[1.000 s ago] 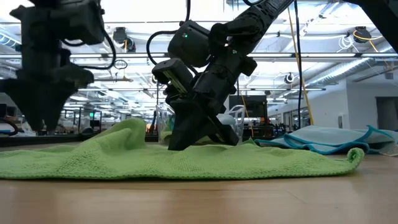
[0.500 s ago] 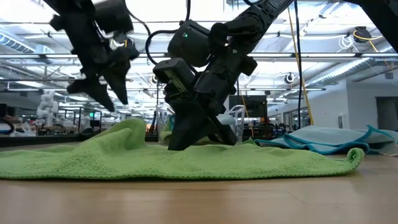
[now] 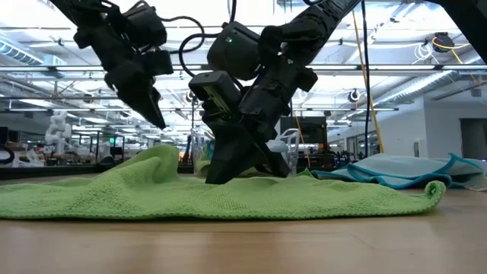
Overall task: Fold microfiber towels
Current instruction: Fold the green microfiber cloth
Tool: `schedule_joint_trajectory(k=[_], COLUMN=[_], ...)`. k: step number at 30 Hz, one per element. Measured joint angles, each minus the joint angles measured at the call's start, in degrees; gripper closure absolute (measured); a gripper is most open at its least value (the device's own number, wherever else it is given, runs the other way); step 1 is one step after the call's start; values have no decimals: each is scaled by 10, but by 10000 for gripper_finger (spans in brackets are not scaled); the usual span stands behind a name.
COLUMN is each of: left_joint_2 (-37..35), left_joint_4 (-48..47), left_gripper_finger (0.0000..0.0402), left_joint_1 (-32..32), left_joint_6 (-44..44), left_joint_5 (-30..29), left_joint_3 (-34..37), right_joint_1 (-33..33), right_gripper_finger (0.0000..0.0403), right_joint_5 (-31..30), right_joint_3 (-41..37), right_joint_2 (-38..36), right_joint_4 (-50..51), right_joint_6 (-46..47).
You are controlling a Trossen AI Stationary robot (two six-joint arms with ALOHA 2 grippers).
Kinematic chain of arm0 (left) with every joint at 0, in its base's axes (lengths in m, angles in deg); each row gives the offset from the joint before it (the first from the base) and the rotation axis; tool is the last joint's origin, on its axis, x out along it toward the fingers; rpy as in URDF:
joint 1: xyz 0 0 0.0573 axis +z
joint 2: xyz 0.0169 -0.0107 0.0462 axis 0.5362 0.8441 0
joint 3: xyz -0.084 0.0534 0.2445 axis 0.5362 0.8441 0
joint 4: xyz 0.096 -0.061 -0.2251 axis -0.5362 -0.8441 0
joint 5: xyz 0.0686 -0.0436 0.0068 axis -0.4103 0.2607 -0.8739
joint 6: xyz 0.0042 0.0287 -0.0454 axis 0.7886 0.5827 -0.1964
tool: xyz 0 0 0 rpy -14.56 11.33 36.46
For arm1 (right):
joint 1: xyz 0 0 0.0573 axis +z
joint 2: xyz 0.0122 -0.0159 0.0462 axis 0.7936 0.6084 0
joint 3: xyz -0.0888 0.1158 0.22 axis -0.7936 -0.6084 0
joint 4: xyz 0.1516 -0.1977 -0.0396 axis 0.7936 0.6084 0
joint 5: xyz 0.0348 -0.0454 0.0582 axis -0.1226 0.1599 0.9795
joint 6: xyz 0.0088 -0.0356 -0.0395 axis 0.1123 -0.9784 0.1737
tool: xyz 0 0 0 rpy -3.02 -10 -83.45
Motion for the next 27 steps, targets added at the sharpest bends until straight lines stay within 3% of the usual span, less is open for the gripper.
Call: schedule_joint_trajectory(k=[7,12,16,27], left_joint_2=[45,70,91,176], left_joint_4=[6,37,66,94], left_gripper_finger=[204,193,187,181], left_joint_1=[-10,11,21,-5], left_joint_6=[30,-191,-345,-530], left_joint_5=[12,-7,34,68], left_joint_3=[0,0,0,0], right_joint_1=[0,0,0,0], right_gripper_finger=[403,403,403,403], right_joint_5=[-4,-8,-15,-17], right_joint_3=[1,1,1,1], right_joint_2=[0,0,0,-1], right_joint_4=[2,2,2,-2], right_joint_6=[0,0,2,1])
